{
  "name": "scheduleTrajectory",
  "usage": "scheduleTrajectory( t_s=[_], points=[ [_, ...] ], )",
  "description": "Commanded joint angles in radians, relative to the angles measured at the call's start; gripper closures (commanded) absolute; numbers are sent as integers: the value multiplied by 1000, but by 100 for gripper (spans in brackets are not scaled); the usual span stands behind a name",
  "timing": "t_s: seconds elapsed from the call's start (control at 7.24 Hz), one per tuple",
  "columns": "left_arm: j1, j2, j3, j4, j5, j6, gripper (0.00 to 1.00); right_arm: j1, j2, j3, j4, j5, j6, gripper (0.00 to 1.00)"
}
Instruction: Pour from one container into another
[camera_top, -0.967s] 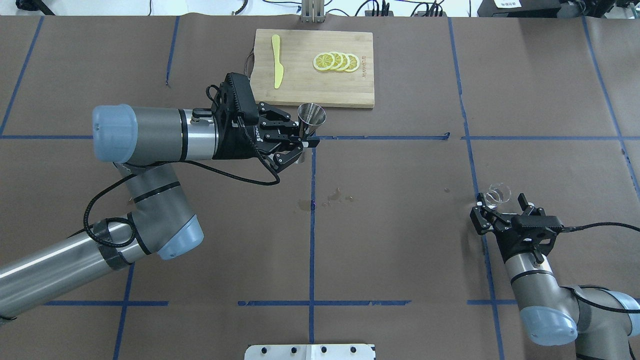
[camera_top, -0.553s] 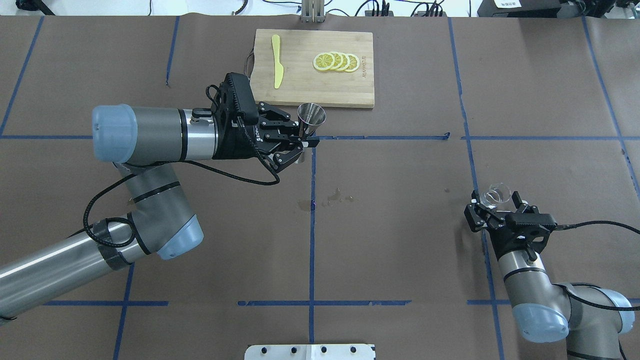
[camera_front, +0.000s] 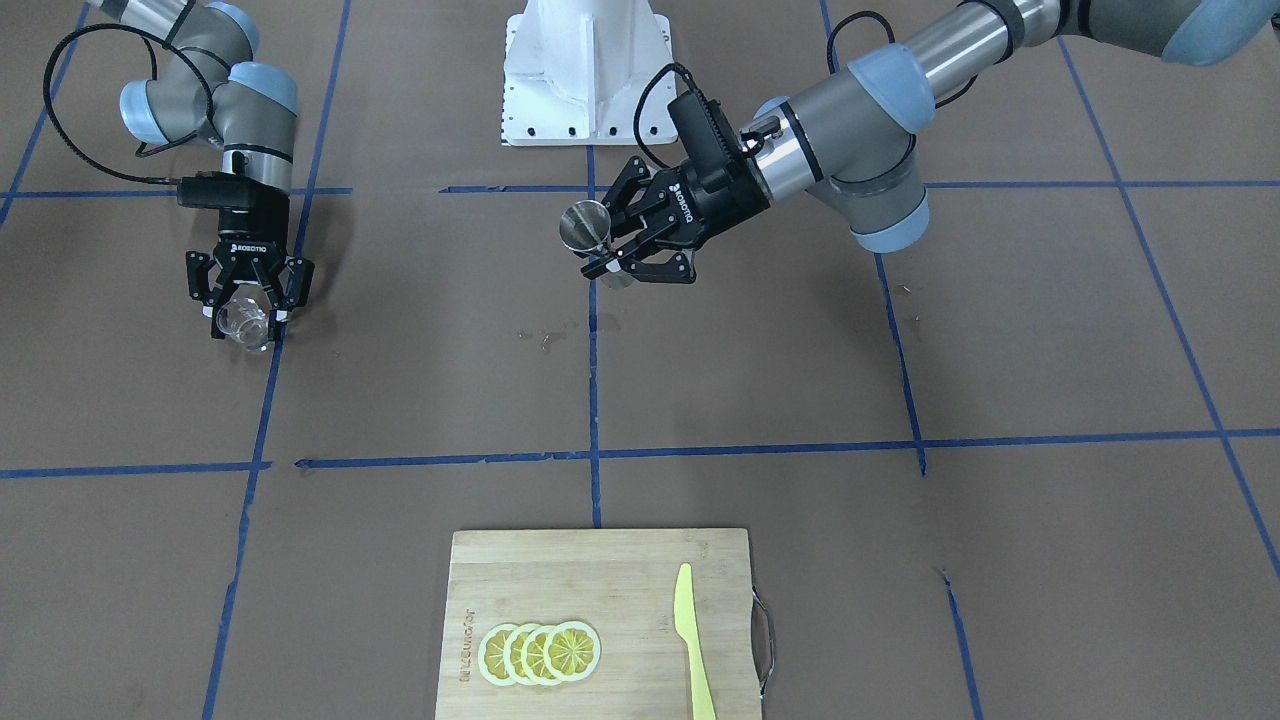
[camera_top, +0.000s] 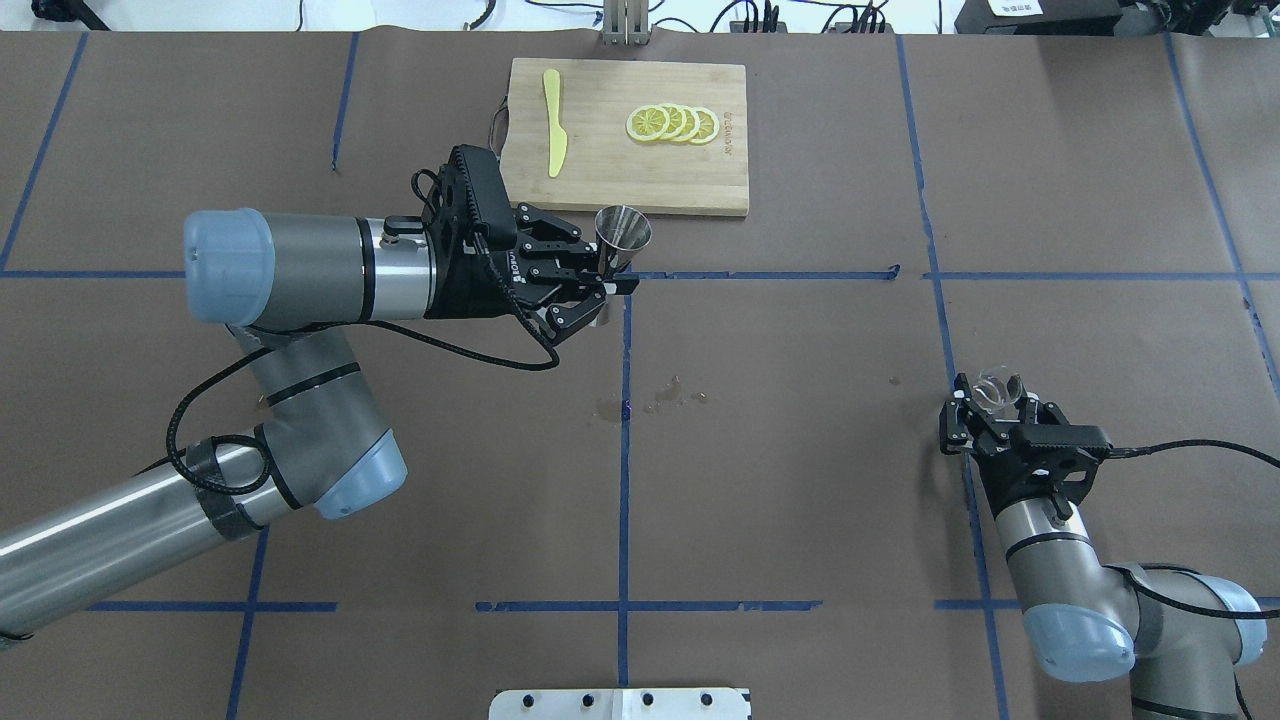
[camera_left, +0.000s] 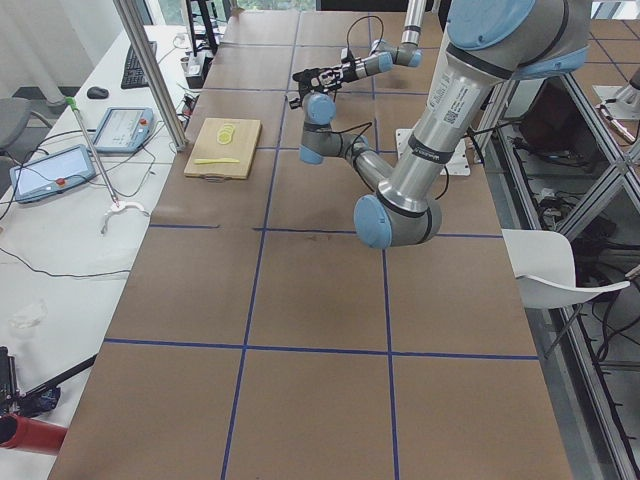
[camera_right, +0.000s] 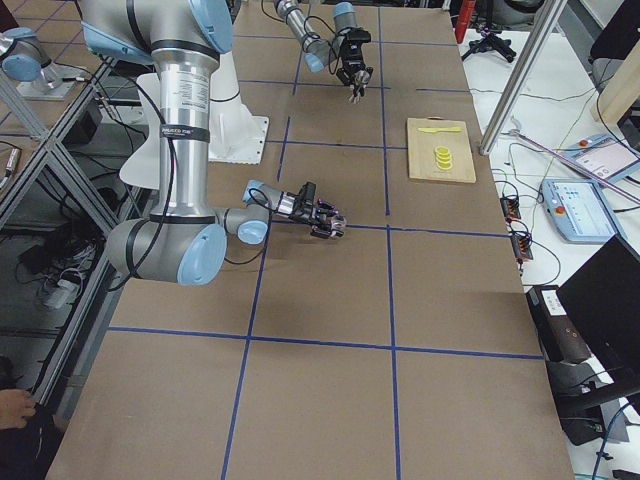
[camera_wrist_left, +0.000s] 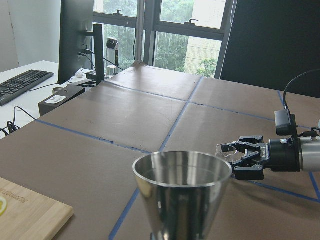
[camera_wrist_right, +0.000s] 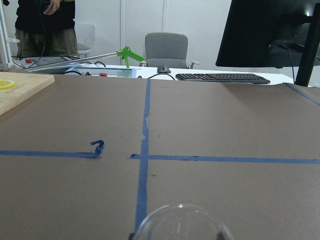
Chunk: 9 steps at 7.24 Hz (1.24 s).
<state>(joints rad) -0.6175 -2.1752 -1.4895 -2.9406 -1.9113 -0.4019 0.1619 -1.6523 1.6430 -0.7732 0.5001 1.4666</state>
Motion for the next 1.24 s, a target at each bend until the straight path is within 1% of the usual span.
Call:
scheduleTrajectory(
  t_s=[0.0,0.14,0.28,0.41,0.69,0.97,1.11],
  points=[
    [-1,2,0,0,0,0,100,1,-1,0,0,0,0,70],
    [-1,2,0,-2,0,0,100,1,-1,1,0,0,0,75],
    [-1,2,-2,-2,0,0,100,2,-1,3,3,-2,0,86],
    [-1,2,-2,-2,0,0,100,8,-1,6,9,-17,0,100],
    [-1,2,-3,-2,0,0,100,33,0,37,37,-18,-20,100],
    [-1,2,-5,-2,0,0,100,41,-10,81,38,-26,-20,100],
    [-1,3,-5,-3,0,2,100,41,-7,80,78,-60,-31,100]
  ],
)
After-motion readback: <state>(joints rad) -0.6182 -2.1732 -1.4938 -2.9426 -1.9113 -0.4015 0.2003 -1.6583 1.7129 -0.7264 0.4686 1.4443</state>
